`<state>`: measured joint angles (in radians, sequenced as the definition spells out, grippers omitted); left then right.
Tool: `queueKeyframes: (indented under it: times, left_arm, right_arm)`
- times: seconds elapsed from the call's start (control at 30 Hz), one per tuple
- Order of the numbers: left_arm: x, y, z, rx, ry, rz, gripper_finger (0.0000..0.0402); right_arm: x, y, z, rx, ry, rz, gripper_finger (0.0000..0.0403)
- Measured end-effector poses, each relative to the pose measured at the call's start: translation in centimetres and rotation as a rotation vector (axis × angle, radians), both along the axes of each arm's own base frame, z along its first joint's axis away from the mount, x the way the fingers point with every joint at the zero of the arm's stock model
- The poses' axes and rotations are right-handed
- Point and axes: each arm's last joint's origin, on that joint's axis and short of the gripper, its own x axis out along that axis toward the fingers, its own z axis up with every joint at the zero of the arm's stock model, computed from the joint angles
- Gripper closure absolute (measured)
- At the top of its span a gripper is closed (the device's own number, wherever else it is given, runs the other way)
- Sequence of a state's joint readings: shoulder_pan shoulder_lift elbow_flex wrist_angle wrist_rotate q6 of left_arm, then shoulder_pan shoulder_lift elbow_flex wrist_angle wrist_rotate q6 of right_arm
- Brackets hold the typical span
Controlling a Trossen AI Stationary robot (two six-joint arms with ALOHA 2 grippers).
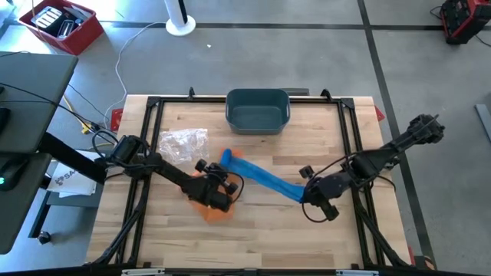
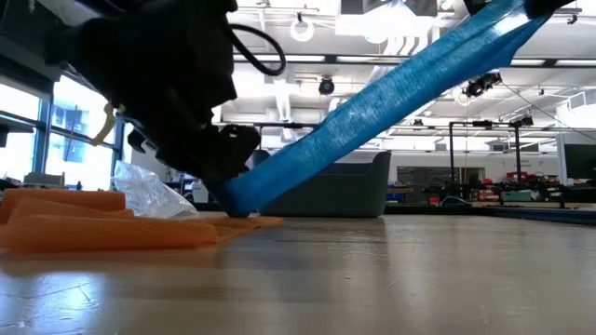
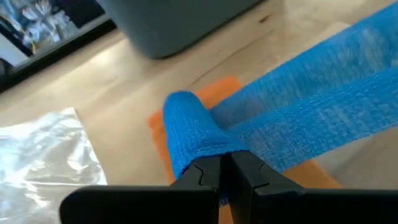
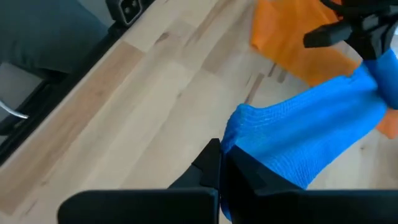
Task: Roll bandage
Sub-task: Roll the blue bandage
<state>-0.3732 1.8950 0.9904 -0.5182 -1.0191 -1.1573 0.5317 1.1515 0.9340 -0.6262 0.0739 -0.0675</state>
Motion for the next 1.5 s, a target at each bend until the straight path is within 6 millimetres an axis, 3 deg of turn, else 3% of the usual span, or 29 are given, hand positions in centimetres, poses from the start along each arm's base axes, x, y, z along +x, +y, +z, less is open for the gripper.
queueKeyframes:
  times: [0.23,0.5,0.63,0.93,1.07,1.2,1.33,1.5]
  left_arm:
    - [-0.1,-0.3,-1.0,0.005,-0.02,-0.071,0.0401]
    - [0.6,-1.1,-0.6,0.033,0.041,-0.19,0.0401]
    - [1.1,-1.9,0.8,0.055,0.045,-0.231,0.0401]
    - [0.9,-2.8,6.7,0.074,0.008,-0.403,0.0401]
    - [1.1,-3.3,7.3,0.082,0.019,-0.499,0.0401]
    - [1.1,-3.3,7.5,0.135,0.007,-0.462,0.0401]
    - [0.8,-3.5,7.9,0.206,-0.002,-0.42,0.0401]
    - [-0.1,-3.9,9.8,0.212,-0.037,-0.455,0.0401]
  right_arm:
    - [-0.8,0.8,-0.2,-0.007,0.023,-0.025,0.0403]
    - [-2.2,1.7,0.7,-0.045,-0.043,-0.111,0.0403]
    - [-2.8,2.1,2.3,-0.061,-0.086,-0.145,0.0403]
    - [-4.2,2.9,5.7,-0.051,-0.12,-0.134,0.0403]
    - [-4.8,2.8,6.9,-0.082,-0.127,-0.132,0.0403]
    - [-5.2,2.5,8.5,-0.102,-0.178,-0.164,0.0403]
    - [-5.2,2.5,8.7,-0.118,-0.191,-0.161,0.0403]
    - [-4.3,1.9,6.6,-0.15,-0.133,-0.189,0.0403]
